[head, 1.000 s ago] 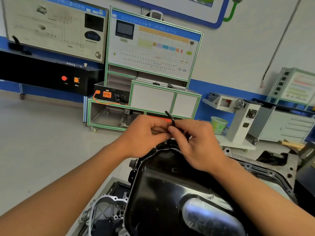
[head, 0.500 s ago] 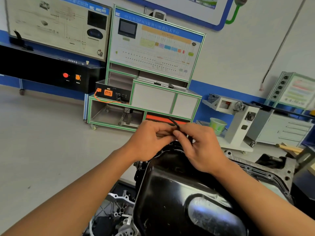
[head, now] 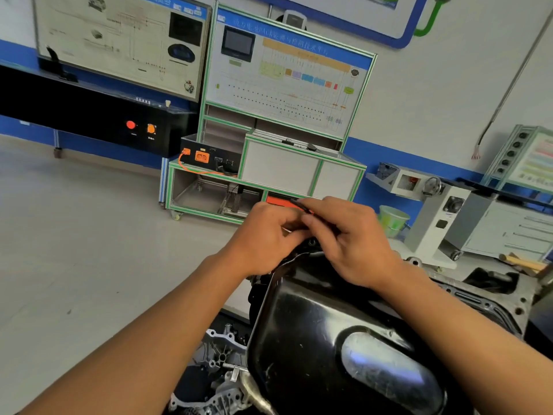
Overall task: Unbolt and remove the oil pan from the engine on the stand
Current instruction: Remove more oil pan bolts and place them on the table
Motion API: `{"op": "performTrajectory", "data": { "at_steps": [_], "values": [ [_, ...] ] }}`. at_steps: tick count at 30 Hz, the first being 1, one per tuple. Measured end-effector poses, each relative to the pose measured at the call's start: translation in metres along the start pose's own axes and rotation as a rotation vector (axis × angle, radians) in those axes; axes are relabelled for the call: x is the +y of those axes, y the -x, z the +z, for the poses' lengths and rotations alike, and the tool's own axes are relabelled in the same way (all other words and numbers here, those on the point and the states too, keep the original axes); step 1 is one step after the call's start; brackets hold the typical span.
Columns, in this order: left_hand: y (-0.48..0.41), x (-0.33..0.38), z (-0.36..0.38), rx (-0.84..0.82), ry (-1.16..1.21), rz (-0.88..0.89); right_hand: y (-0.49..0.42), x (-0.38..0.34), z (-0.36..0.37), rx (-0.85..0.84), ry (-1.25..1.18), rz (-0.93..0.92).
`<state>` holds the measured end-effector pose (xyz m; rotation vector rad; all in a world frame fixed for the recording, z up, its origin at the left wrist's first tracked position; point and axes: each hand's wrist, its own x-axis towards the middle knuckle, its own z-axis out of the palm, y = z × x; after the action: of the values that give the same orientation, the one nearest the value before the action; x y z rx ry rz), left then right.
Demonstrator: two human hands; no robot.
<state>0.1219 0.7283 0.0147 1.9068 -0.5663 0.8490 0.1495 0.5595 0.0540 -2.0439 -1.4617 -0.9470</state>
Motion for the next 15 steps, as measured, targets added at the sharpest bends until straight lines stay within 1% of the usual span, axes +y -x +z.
{"op": "performTrajectory", "data": {
  "at_steps": [3,6,8,12,15],
  "values": [
    [0.0052,0.001,-0.0019,0.023,0.01,-0.007,-0.0013,-0.0052,0.0047,-0.071,0.033,-0.014],
    [0.0059,-0.0001,0.0017,0.056,-0.004,0.0,0.0,-0.0047,0.0038,-0.069,0.055,-0.013],
    [0.0058,-0.0029,0.0033,0.068,-0.005,-0.002,0.0013,-0.0049,0.0039,-0.075,0.032,-0.001],
    [0.0077,-0.0057,0.0056,0.075,-0.046,0.036,0.0036,-0.0059,0.0049,-0.164,-0.007,-0.044],
    [0.0068,-0.0041,0.0066,0.069,-0.04,0.035,0.0029,-0.006,0.0042,-0.159,-0.067,-0.038]
  ]
}}
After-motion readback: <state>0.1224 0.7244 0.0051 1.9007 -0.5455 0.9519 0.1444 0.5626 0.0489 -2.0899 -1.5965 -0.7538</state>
